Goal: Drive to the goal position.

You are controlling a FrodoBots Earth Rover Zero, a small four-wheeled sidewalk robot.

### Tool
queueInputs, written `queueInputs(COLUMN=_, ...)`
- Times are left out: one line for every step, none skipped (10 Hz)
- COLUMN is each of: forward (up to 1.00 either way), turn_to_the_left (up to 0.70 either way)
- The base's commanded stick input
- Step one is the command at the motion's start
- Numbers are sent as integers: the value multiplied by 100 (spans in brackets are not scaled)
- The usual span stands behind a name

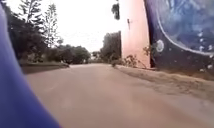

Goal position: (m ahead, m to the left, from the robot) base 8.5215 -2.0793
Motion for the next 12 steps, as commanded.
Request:
queueInputs(forward=100, turn_to_the_left=0)
queueInputs(forward=100, turn_to_the_left=0)
queueInputs(forward=100, turn_to_the_left=0)
queueInputs(forward=100, turn_to_the_left=0)
queueInputs(forward=100, turn_to_the_left=0)
queueInputs(forward=100, turn_to_the_left=0)
queueInputs(forward=100, turn_to_the_left=0)
queueInputs(forward=100, turn_to_the_left=0)
queueInputs(forward=100, turn_to_the_left=0)
queueInputs(forward=100, turn_to_the_left=0)
queueInputs(forward=100, turn_to_the_left=0)
queueInputs(forward=100, turn_to_the_left=0)
